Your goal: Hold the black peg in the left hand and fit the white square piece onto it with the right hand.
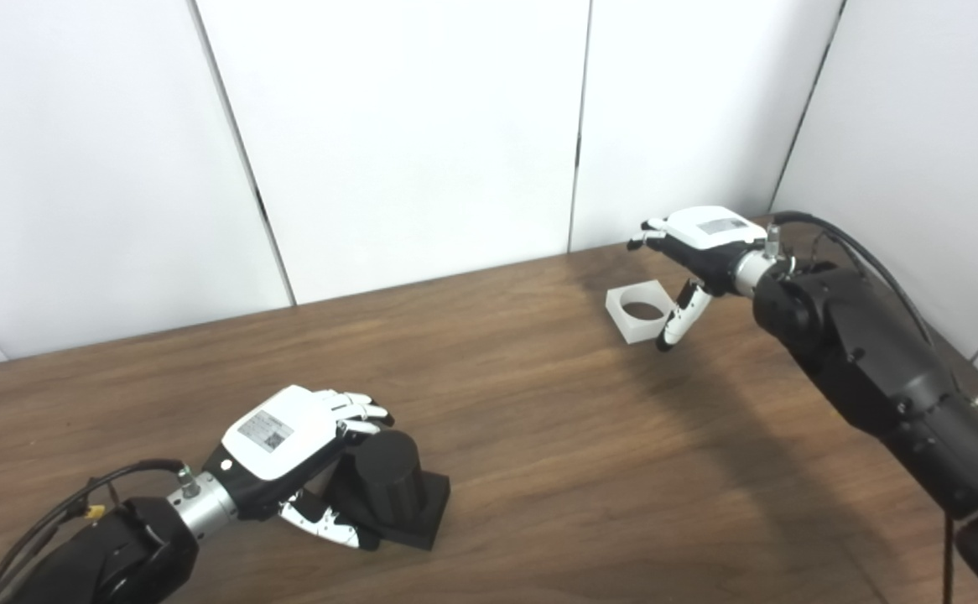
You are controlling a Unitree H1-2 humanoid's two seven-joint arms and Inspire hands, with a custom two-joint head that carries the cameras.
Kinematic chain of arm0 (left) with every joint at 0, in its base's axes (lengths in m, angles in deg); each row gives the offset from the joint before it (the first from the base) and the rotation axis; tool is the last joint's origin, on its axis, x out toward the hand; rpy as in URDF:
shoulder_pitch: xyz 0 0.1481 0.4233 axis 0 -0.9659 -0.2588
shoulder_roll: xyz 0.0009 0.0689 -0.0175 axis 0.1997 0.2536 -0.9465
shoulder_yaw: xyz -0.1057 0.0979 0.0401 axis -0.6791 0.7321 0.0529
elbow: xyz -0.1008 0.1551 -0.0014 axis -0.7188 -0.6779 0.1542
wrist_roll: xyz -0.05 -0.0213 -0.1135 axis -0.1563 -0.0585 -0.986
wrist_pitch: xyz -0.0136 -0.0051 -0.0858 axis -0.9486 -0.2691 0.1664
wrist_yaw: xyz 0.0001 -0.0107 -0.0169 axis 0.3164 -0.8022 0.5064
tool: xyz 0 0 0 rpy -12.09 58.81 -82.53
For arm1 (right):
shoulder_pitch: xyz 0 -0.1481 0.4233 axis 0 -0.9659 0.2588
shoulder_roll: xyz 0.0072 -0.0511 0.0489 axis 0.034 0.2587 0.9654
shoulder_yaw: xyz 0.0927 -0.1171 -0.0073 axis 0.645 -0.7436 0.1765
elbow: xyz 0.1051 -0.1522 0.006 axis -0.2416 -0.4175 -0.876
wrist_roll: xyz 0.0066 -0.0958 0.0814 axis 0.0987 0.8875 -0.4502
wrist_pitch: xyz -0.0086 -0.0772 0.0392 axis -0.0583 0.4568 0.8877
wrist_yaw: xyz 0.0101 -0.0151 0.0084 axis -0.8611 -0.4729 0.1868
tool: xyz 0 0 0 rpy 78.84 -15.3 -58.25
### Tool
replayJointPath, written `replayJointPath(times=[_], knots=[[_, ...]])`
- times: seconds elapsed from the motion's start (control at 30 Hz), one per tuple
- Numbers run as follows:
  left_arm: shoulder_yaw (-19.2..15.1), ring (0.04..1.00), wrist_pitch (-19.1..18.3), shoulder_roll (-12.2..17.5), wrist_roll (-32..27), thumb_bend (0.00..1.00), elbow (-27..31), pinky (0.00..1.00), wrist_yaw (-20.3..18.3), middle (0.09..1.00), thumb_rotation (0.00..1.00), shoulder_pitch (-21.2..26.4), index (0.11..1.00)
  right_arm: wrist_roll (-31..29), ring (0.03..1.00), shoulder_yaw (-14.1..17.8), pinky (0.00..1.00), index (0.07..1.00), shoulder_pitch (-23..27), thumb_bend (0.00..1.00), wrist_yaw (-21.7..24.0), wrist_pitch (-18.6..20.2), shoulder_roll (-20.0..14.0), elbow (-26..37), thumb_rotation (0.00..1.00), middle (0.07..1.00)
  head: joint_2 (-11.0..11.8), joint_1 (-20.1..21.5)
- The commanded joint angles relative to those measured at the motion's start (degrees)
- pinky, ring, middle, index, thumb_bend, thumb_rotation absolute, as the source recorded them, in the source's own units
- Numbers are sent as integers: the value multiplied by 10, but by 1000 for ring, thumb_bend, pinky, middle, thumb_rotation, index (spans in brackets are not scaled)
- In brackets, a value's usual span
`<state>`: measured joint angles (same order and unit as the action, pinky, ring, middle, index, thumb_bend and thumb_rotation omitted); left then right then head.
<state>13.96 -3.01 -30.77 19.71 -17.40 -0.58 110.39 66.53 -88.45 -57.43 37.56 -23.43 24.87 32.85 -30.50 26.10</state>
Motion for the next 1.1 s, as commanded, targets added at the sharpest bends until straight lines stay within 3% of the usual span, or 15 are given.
replayJointPath(times=[0.0,0.53,0.77,0.9,0.93,1.0,1.07], knots=[[27,838,-2,34,42,524,-24,742,-52,816,66,-31,492,8,963,-3,884,884,37,1000,-13,-6,-7,-10,240,964,-1,-1],[25,842,-2,34,45,524,-23,744,-48,816,67,-34,492,4,924,-41,886,859,68,968,-32,-8,15,-94,173,932,-5,-13],[19,848,-3,35,37,524,-11,748,-65,822,67,-37,493,1,916,-55,885,823,79,938,-38,-14,20,-118,202,919,-10,-20],[14,849,-3,35,36,524,-9,749,-68,829,66,-39,493,0,899,-64,880,640,87,841,-44,-27,23,-139,206,870,-11,-22],[12,848,-4,35,37,524,-7,748,-69,829,67,-40,493,0,893,-66,878,551,89,655,-46,-31,23,-145,172,852,-15,-24],[8,849,-4,35,36,524,-4,751,-72,829,67,-42,493,-2,884,-70,877,502,92,558,-50,-39,22,-152,152,827,-15,-24],[7,847,-3,35,34,524,-4,744,-71,828,66,-43,493,-5,856,-71,852,486,95,530,-51,-43,23,-158,142,781,-15,-24]])
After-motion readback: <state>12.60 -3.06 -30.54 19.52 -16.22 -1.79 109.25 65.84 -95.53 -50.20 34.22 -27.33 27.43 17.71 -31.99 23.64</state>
